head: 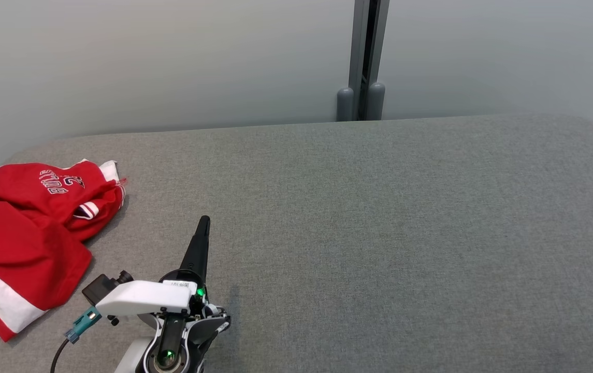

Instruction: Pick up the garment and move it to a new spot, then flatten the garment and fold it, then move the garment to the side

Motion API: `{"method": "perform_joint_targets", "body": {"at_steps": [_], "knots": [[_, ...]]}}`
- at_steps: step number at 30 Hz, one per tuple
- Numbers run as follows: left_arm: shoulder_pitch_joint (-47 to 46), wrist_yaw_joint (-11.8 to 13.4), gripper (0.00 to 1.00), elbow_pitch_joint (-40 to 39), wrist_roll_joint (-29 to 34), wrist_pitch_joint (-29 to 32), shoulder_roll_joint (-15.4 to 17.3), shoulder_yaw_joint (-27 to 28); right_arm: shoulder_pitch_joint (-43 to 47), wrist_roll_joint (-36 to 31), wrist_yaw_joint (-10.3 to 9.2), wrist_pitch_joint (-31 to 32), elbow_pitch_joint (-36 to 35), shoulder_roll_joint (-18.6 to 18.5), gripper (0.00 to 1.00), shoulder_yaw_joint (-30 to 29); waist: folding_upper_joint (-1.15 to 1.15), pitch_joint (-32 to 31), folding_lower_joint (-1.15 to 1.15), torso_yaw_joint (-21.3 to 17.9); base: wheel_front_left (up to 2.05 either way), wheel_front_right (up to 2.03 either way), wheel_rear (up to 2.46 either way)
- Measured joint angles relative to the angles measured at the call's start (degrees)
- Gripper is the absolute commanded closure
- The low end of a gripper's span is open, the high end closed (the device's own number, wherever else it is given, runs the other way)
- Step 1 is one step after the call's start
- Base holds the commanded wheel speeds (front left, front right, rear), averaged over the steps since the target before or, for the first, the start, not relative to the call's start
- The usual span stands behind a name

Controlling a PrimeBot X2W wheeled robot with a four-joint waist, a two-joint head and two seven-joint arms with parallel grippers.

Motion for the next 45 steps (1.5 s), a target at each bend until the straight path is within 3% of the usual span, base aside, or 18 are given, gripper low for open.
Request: {"method": "perform_joint_targets", "body": {"at_steps": [6,7,9,10,11,30,45], "knots": [[0.0,0.0,1.0,0.0,0.0,0.0,0.0,0.0,0.0,0.03,0.0,-0.1,-0.01,-0.02,1.0,0.03,0.0,0.0,0.0,0.0,0.0,0.0,0.0],[0.16,0.02,0.0,0.21,0.01,-0.07,-0.03,0.0,0.01,0.03,0.0,-0.1,0.27,0.13,0.0,0.03,0.0,0.0,0.0,0.0,0.0,0.0,0.0],[1.41,0.14,0.0,1.12,0.01,-0.08,-0.14,-0.11,0.28,0.02,-0.03,-0.09,1.3,1.02,0.0,0.15,0.0,0.01,0.0,0.0,0.0,0.0,0.0],[2.21,0.2,1.0,1.66,0.01,-0.08,-0.16,-0.19,0.52,0.02,-0.07,-0.09,1.82,1.54,1.0,0.26,0.0,0.02,0.0,0.0,0.0,0.0,0.0],[3.04,0.22,0.0,2.2,0.01,-0.08,-0.16,-0.25,0.71,0.02,-0.08,-0.09,2.4,2.05,0.0,0.34,0.0,0.03,0.0,0.0,0.0,0.0,0.0],[5.37,0.33,0.0,0.53,5.49,-1.86,-0.19,7.01,-2.33,-6.59,-0.08,-6.88,4.7,1.74,0.0,8.57,0.0,-0.23,0.0,0.0,0.0,0.0,0.0],[5.84,0.29,0.0,-3.02,15.47,-3.2,-0.18,14.44,-6.56,-25.95,-0.08,-11.76,3.88,1.27,0.0,12.66,0.0,-0.39,0.0,0.31,0.0,0.0,0.0]]}}
